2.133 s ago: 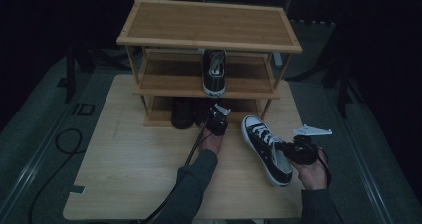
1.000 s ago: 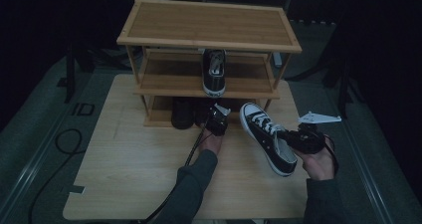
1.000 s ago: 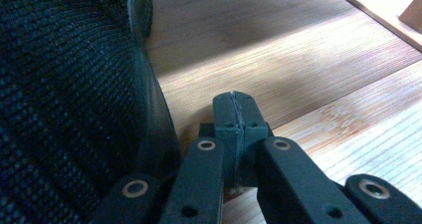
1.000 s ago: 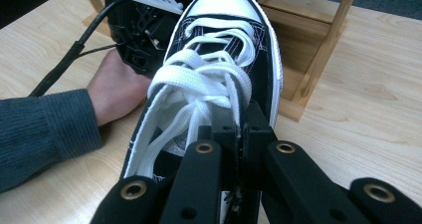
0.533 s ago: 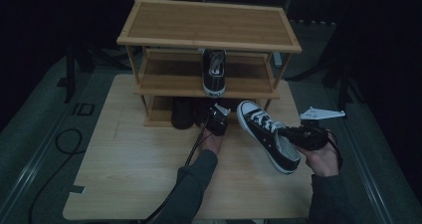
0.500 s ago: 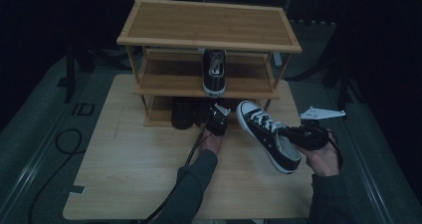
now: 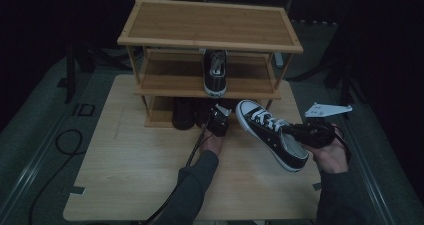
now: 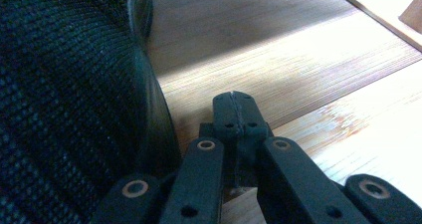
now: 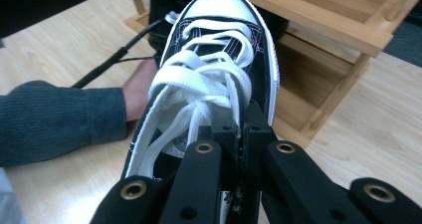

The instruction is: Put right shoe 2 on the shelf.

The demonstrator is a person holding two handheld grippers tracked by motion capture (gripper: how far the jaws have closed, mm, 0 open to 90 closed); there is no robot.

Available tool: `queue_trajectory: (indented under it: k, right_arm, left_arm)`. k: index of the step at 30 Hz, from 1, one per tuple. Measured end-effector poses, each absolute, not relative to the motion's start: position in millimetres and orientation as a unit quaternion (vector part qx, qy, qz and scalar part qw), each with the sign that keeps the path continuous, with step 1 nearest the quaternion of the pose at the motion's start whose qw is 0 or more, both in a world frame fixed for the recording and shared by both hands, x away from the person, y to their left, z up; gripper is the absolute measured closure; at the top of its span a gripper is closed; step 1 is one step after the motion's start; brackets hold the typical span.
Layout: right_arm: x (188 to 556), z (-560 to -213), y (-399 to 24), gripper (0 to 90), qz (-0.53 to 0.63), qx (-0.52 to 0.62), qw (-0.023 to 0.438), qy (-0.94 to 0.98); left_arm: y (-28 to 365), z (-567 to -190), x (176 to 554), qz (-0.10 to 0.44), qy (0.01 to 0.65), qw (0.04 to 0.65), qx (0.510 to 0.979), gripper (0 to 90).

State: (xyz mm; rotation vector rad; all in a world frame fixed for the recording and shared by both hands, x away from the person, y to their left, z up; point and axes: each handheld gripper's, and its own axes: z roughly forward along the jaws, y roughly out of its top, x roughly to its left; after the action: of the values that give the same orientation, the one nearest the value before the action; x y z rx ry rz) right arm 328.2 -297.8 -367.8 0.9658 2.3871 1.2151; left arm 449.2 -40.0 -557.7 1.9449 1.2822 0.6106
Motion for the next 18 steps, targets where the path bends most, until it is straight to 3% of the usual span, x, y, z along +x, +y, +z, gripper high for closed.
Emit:
queue_trajectory:
  k: [18]
  right_arm:
    - [339, -343, -292, 88.1, 0.438, 0.318, 0.155, 0.826]
  left_arm:
    - [-40, -557, 449, 0.238, 0.498, 0.355, 0.754, 90.0]
